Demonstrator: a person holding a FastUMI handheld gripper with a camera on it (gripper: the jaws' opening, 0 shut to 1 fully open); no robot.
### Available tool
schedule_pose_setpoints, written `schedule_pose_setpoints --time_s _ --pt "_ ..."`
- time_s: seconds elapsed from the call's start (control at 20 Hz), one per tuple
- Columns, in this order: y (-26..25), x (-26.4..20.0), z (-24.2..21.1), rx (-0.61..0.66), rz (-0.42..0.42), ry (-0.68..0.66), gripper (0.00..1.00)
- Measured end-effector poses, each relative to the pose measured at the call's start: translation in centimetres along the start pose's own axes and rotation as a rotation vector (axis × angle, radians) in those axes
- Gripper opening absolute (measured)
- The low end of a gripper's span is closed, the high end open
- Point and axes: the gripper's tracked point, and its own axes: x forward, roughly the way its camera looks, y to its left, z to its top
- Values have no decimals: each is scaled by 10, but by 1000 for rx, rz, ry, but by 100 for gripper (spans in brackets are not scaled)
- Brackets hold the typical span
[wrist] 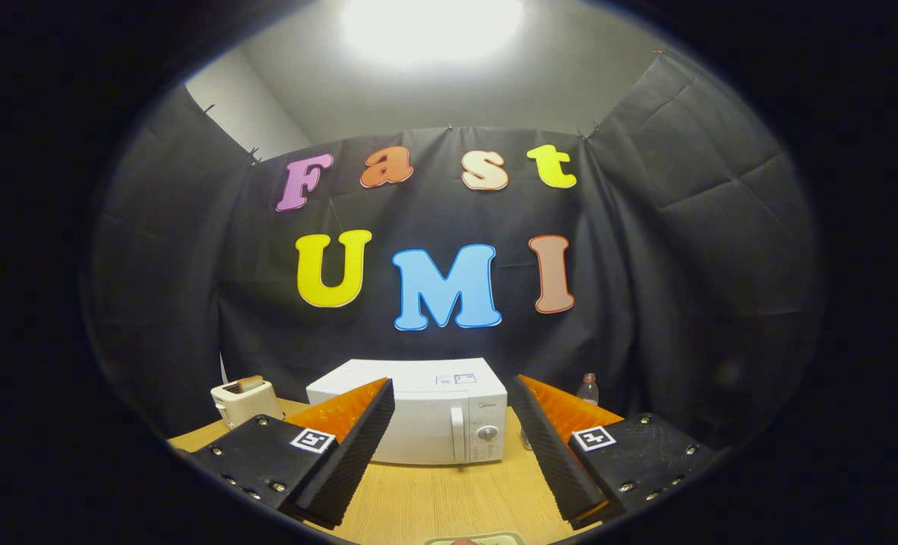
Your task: Open the microwave, put the food inside, and close the microwave door.
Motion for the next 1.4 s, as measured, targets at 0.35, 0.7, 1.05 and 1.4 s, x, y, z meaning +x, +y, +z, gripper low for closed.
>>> schedule_pose_setpoints --time_s 0.35,0.7,1.05,1.4 --pt "-3 -2 0 8 2 -11 98" --pt "0 21 -8 -6 27 -9 98" --pt "1 73 -31 -11 58 16 98" --pt "-4 132 -71 10 84 73 98"
